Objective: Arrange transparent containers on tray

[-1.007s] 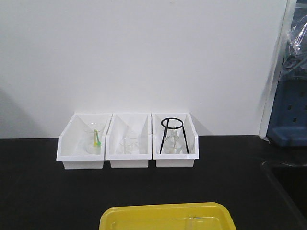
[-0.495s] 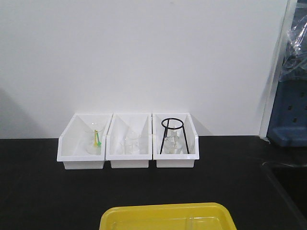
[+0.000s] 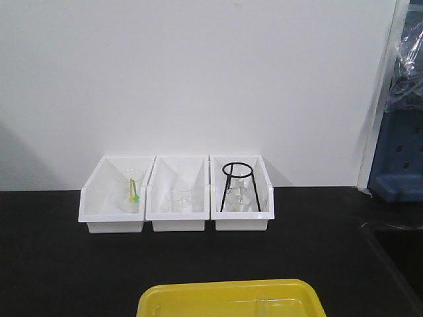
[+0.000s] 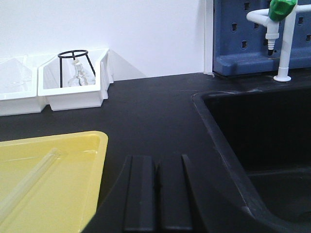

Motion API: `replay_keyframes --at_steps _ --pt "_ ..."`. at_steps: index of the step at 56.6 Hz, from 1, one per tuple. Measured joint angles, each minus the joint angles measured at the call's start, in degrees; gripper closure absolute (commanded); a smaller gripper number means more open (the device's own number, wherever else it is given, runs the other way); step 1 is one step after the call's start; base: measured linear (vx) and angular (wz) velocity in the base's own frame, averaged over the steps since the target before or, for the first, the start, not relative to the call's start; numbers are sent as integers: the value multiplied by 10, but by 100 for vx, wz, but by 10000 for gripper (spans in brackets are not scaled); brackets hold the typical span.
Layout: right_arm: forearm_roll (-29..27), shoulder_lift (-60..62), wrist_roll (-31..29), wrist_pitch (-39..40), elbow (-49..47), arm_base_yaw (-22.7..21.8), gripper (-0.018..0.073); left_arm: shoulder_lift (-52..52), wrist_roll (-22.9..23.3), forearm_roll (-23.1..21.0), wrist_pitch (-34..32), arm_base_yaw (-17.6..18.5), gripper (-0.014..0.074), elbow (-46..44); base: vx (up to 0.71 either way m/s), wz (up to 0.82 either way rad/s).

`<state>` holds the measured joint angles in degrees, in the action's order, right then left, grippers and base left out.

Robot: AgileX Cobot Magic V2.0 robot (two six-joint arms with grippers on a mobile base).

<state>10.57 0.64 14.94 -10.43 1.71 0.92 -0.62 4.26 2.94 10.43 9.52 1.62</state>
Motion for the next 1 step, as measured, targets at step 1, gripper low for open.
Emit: replay_keyframes --at_steps 1 --pt "0 0 0 0 0 0 568 0 0 0 0 0 594 0 0 0"
